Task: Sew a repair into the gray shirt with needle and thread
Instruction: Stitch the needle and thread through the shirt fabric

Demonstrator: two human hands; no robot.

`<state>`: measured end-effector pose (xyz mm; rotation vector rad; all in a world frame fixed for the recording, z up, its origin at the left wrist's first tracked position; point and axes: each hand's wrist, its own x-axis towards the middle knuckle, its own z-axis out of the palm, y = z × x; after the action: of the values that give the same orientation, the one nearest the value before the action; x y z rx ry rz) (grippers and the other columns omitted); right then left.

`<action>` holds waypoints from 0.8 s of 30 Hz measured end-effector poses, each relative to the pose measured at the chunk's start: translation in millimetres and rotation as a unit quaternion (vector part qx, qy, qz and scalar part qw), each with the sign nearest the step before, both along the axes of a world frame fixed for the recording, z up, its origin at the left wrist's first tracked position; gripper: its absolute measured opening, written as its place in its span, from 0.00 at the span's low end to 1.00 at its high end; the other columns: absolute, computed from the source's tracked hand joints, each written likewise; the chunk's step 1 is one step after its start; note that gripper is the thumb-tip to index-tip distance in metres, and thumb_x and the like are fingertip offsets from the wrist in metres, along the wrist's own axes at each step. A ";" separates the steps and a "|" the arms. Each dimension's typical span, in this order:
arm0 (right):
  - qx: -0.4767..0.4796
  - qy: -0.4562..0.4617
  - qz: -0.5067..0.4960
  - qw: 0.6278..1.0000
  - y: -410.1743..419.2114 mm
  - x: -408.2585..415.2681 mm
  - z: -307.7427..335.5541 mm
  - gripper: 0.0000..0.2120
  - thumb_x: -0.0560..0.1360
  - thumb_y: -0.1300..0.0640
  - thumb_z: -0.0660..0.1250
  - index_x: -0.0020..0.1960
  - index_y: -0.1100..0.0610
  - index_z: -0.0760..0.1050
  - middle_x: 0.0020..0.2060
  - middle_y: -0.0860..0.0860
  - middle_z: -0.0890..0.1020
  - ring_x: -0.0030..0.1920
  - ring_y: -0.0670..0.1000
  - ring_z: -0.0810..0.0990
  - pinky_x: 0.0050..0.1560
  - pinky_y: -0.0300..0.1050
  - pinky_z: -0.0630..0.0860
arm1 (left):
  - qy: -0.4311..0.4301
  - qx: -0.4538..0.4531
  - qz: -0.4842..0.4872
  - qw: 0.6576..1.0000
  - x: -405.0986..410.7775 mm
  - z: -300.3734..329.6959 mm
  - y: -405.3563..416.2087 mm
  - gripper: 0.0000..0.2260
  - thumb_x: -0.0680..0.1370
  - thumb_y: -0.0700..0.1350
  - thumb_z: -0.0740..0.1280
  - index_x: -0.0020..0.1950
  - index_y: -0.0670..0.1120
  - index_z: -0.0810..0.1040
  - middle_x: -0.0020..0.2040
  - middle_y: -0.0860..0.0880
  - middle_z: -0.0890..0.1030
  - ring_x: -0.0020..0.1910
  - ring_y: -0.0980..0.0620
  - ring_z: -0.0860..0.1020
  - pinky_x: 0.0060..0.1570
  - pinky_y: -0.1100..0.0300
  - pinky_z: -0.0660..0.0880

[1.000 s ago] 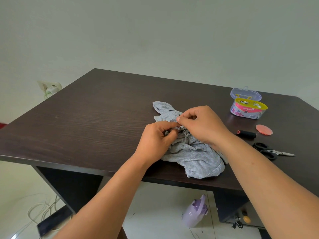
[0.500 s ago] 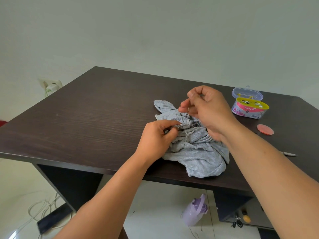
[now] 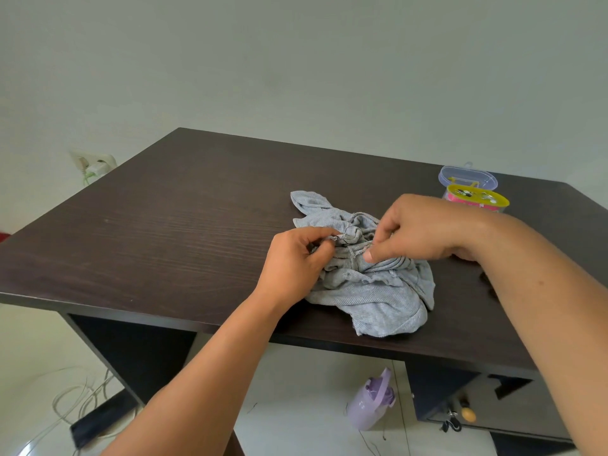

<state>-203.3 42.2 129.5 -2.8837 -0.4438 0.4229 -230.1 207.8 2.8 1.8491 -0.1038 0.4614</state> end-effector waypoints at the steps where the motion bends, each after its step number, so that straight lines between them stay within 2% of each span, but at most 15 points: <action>1: 0.036 0.017 -0.002 0.999 -2.2 0.3 -0.4 0.09 0.70 0.44 0.77 0.40 0.50 0.84 0.44 0.47 0.85 0.49 0.48 0.81 0.49 0.44 0.76 | 0.001 -0.002 -0.003 1.000 -0.4 0.6 0.0 0.16 0.81 0.40 0.67 0.45 0.62 0.82 0.31 0.47 0.81 0.26 0.60 0.72 0.28 0.65 0.71; 3: 0.142 0.028 -0.014 0.989 -5.7 2.3 -1.5 0.08 0.70 0.45 0.77 0.40 0.50 0.85 0.43 0.44 0.85 0.49 0.43 0.80 0.46 0.40 0.73 | 0.000 -0.004 -0.005 1.000 -0.6 1.2 -0.1 0.17 0.81 0.40 0.67 0.44 0.63 0.82 0.34 0.44 0.82 0.26 0.58 0.72 0.28 0.63 0.71; 5: 0.260 0.022 -0.035 0.965 -6.6 4.6 -2.3 0.08 0.71 0.47 0.76 0.42 0.51 0.86 0.41 0.41 0.85 0.46 0.37 0.80 0.45 0.37 0.69 | 0.001 -0.007 -0.003 1.000 -0.7 1.6 -0.1 0.17 0.81 0.40 0.67 0.44 0.64 0.81 0.34 0.45 0.83 0.27 0.58 0.73 0.29 0.63 0.72; 7: 0.348 0.006 -0.054 0.936 -6.7 5.8 -2.5 0.08 0.74 0.50 0.74 0.46 0.54 0.85 0.31 0.36 0.82 0.32 0.31 0.77 0.41 0.37 0.66 | 0.005 -0.011 -0.002 1.000 -0.9 1.7 -0.2 0.18 0.81 0.40 0.67 0.44 0.65 0.81 0.30 0.50 0.81 0.26 0.59 0.72 0.28 0.65 0.71; 9: 0.401 -0.006 -0.067 0.914 -6.3 5.5 -1.1 0.09 0.76 0.53 0.71 0.51 0.58 0.84 0.20 0.35 0.74 0.23 0.32 0.72 0.40 0.37 0.63 | 0.009 -0.010 -0.003 1.000 -1.0 1.2 -0.1 0.17 0.81 0.40 0.67 0.44 0.64 0.81 0.27 0.58 0.79 0.24 0.61 0.71 0.27 0.68 0.70; 13: 0.461 -0.024 -0.082 0.883 -5.2 5.6 0.2 0.09 0.78 0.55 0.69 0.53 0.59 0.82 0.18 0.35 0.72 0.22 0.32 0.72 0.40 0.36 0.63 | 0.016 -0.013 0.000 1.000 -1.4 1.2 -1.2 0.13 0.81 0.40 0.67 0.47 0.58 0.83 0.26 0.62 0.77 0.24 0.64 0.71 0.29 0.72 0.68; 19: 0.496 -0.054 -0.094 0.861 -8.0 15.9 -7.5 0.06 0.76 0.52 0.71 0.45 0.54 0.83 0.20 0.34 0.73 0.31 0.37 0.69 0.41 0.37 0.64 | 0.008 -0.006 -0.001 1.000 -3.2 2.5 -1.2 0.18 0.81 0.40 0.67 0.43 0.64 0.80 0.26 0.61 0.77 0.24 0.63 0.72 0.28 0.70 0.70; 24: 0.511 -0.067 -0.105 0.851 -9.9 19.9 -14.5 0.06 0.77 0.53 0.70 0.43 0.53 0.81 0.20 0.34 0.73 0.32 0.38 0.68 0.40 0.37 0.63 | 0.021 -0.012 -0.001 1.000 -2.1 1.2 -1.2 0.13 0.82 0.41 0.67 0.47 0.60 0.82 0.24 0.60 0.76 0.22 0.62 0.70 0.26 0.69 0.68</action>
<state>-183.4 32.3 115.1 -1.8755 -0.2450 -0.0703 -232.3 206.6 4.0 1.8348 -0.0722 0.4202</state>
